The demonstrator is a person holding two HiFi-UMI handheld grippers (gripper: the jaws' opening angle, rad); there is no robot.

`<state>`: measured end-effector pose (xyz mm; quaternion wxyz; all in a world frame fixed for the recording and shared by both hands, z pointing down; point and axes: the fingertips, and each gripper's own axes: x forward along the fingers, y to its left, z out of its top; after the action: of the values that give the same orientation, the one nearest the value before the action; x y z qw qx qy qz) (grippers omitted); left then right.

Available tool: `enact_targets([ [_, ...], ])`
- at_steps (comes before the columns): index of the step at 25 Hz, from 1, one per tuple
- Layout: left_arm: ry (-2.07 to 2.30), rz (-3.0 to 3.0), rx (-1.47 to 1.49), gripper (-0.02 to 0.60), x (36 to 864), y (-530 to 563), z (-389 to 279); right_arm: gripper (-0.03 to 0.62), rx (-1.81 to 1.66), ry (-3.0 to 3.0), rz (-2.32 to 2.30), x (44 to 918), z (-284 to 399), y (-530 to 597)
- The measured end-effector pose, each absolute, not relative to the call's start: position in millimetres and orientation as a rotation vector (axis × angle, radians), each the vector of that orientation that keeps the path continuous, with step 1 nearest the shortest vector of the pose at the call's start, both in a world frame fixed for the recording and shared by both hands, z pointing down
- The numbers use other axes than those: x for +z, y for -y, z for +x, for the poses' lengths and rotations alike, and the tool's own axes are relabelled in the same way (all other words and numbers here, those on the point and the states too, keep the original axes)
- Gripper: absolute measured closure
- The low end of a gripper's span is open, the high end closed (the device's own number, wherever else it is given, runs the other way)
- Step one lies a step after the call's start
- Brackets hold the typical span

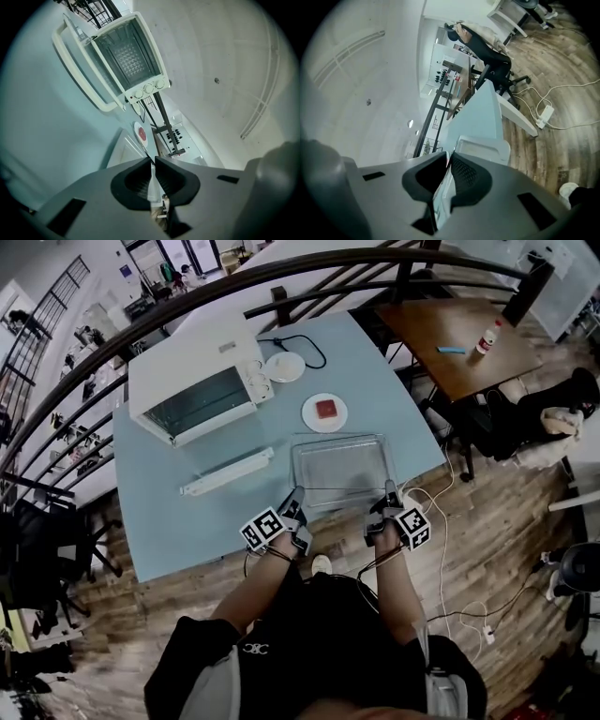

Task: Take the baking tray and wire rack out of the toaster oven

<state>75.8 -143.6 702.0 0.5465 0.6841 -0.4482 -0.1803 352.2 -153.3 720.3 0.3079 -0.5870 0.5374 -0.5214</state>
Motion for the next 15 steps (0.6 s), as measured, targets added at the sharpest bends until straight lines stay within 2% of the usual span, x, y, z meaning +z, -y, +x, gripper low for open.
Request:
enact_targets([
  [15,1.111,1.647,-0.106,0.523,758,103,81,0.545,-1.523,-1.373,-1.775,768,357,126],
])
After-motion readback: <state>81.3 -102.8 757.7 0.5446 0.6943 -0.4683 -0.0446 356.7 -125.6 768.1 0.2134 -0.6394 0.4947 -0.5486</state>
